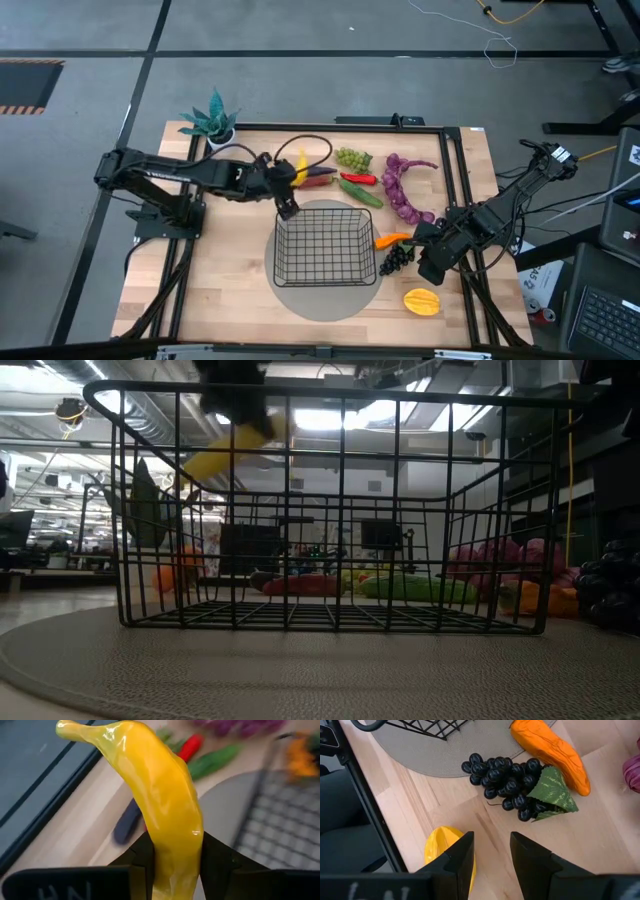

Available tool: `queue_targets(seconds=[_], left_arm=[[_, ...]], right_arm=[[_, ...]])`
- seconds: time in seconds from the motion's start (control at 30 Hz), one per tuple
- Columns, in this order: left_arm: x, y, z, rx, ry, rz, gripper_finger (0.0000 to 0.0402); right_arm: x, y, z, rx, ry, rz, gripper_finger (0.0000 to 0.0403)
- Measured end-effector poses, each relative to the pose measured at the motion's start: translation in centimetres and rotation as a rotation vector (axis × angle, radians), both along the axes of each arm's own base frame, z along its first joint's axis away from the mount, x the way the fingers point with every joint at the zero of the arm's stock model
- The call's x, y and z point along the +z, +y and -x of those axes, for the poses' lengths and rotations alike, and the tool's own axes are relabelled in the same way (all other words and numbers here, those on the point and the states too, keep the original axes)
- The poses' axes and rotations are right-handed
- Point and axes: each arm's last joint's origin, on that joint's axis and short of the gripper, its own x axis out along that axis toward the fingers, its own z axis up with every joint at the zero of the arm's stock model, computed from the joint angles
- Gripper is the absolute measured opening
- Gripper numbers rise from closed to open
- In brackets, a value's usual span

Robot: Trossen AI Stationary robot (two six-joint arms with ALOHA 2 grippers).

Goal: Build produce basket
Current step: Put the yellow banana into the black wire basket, then put the purple eggplant into the black wire basket

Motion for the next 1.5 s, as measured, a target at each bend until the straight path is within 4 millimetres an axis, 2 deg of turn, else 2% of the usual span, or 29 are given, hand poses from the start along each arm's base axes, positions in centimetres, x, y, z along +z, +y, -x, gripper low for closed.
queue_targets(seconds=[0.17,0.33,0.57,0.77,0.93,1.1,1.37,1.5], left_arm=[[2.4,-1.8,-1.2,-0.170,-0.193,0.018,0.0097],[3.5,-4.3,-1.8,-0.330,-0.340,0.088,0.0096],[2.0,-7.7,-2.7,-0.399,-0.315,0.143,0.0101],[-1.0,-10.1,-4.7,-0.441,-0.249,0.153,0.0107],[-3.1,-11.5,-5.5,-0.401,-0.217,0.244,0.0109],[-3.4,-12.2,-5.4,-0.420,-0.205,0.250,0.0116],[-3.4,-12.3,-5.4,-0.424,-0.204,0.254,0.0174],[-3.4,-12.0,-5.5,-0.415,-0.206,0.254,0.0190]], right_arm=[[0.0,0.0,0.0,0.000,0.000,0.000,0.0131],[0.0,0.0,0.0,0.000,0.000,0.000,0.0131],[0.0,0.0,0.0,0.001,0.002,-0.003,0.0131],[0.1,0.1,-0.1,0.000,-0.013,-0.019,0.0131],[0.2,0.3,-0.3,0.000,-0.028,-0.033,0.0131],[0.2,0.3,-0.3,0.011,-0.016,-0.054,0.0131],[0.2,0.3,-0.3,0.012,-0.014,-0.055,0.0131],[0.2,0.3,-0.3,0.012,-0.015,-0.055,0.0131]])
